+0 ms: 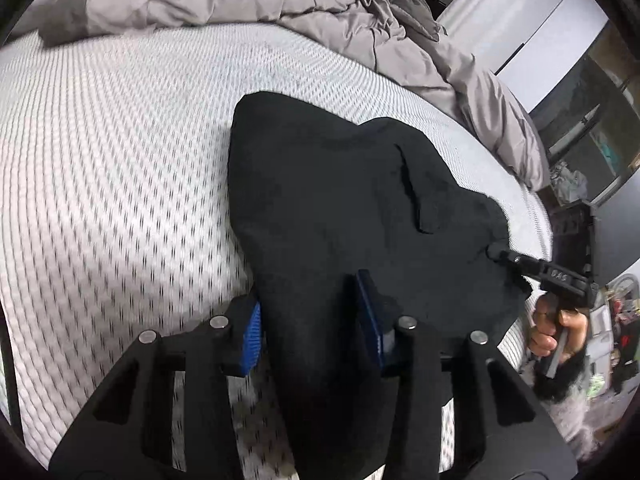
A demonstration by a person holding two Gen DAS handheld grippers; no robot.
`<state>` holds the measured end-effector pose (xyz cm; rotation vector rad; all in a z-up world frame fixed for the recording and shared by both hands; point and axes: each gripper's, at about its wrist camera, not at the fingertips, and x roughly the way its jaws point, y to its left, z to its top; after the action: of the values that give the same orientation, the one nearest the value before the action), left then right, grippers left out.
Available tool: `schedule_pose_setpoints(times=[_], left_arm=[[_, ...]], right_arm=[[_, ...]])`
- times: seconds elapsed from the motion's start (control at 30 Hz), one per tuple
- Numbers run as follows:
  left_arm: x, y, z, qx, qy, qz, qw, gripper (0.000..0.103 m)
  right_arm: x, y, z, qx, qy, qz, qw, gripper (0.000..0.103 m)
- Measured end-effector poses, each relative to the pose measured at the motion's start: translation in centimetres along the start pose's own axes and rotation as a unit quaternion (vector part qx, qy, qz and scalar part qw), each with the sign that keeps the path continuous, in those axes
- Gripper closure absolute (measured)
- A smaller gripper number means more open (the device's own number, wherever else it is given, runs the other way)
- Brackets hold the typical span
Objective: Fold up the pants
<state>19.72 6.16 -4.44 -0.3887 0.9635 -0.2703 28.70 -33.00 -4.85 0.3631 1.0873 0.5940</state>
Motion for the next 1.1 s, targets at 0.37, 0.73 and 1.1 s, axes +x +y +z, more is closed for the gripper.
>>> schedule_pose_setpoints(times=[0.37,0.73,1.1], left_arm=[[0.4,0.5,0.9,0.007,0.000,0.023,0.9997,0.065],[-1.4,0.2,-1.9,0.049,0.004,0.035,0.9982,0.058],[-0.7,-0.8,-1.9,0.065,0.006,0.044,0.9969,0.056]], right_arm=[[-0.3,-0.3,0.6,0.032,-0.021,-0.022,0.999,0.062],[-3.7,1.6,-1.2,-0.035,-0.034,0.000,0.999,0.070],[-2.9,2.9,-1.5,-0.060,-0.021,0.012,0.998,0.070]])
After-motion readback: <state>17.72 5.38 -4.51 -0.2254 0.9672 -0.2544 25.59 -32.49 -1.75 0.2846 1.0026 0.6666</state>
